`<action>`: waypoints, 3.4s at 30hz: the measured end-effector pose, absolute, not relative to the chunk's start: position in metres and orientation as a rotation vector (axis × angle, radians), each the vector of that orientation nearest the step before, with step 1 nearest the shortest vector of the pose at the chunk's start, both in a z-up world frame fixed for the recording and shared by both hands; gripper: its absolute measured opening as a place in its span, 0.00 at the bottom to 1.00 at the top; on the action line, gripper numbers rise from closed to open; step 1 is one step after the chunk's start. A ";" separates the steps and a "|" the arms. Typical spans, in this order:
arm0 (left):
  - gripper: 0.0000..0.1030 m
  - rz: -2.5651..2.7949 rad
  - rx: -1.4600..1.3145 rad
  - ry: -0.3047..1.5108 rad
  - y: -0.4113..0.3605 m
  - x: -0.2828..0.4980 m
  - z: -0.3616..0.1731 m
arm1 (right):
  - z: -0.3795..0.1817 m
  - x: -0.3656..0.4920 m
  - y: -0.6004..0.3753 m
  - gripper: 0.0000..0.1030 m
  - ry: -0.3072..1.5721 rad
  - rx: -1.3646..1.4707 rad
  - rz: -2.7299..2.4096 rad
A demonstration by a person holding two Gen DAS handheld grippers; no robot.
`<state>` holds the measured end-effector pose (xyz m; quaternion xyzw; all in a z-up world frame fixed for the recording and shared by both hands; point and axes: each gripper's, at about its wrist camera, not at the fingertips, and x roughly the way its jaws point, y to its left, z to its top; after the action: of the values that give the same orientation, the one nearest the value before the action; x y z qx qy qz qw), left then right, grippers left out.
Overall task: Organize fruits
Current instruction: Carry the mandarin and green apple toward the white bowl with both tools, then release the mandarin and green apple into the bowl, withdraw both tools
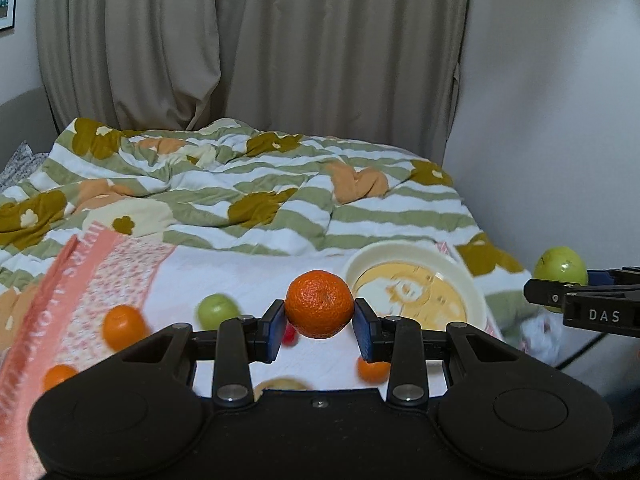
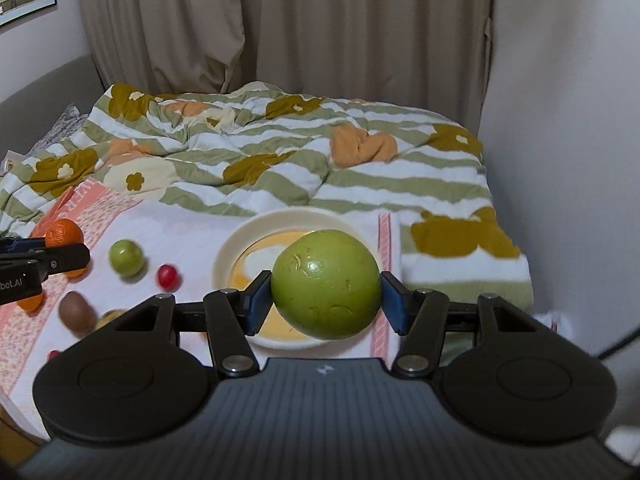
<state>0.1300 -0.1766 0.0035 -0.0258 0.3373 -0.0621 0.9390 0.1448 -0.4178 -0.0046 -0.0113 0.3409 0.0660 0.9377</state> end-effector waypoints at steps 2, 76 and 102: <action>0.38 -0.118 -0.045 0.685 -0.190 0.144 0.002 | -0.005 0.161 -0.428 0.70 0.694 -0.026 0.153; 0.96 -0.102 0.040 0.818 -0.197 0.258 -0.041 | -0.123 0.310 -0.389 0.76 0.804 -0.193 0.294; 0.96 0.002 -0.014 0.671 -0.194 0.166 0.026 | -0.018 0.220 -0.426 1.00 0.676 -0.116 0.213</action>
<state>0.1663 -0.1942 0.0258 -0.0067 0.3290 0.0011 0.9443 0.2203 -0.4259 -0.0181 -0.0570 0.3307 0.1042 0.9362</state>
